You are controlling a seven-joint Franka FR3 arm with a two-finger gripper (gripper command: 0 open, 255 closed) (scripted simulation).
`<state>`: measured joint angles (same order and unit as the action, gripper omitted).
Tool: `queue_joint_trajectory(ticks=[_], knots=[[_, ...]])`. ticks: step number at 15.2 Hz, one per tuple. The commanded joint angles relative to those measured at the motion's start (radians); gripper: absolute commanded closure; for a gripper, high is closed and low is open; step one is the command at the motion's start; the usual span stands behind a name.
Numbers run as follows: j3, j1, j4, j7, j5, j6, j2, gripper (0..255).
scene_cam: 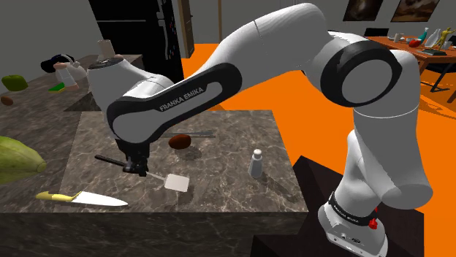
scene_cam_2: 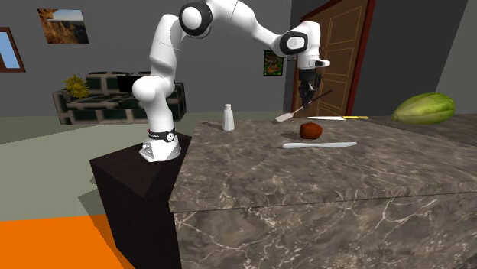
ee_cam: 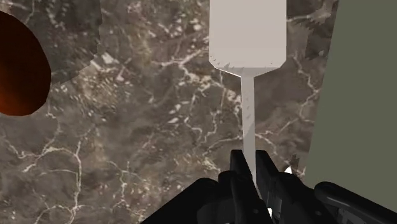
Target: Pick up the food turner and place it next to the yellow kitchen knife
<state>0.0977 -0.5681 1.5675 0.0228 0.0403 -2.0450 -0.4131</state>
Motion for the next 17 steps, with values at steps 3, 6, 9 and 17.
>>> queue_joint_trajectory(ticks=[3, 6, 9, 17], knots=[[-0.001, -0.002, 0.021, -0.004, 0.003, -0.04, -0.019, 255], [-0.001, -0.003, 0.041, -0.005, 0.005, -0.074, -0.033, 255], [-0.002, -0.003, 0.06, -0.007, 0.007, -0.108, -0.048, 255], [-0.003, -0.003, 0.071, -0.007, 0.008, -0.129, -0.059, 255]])
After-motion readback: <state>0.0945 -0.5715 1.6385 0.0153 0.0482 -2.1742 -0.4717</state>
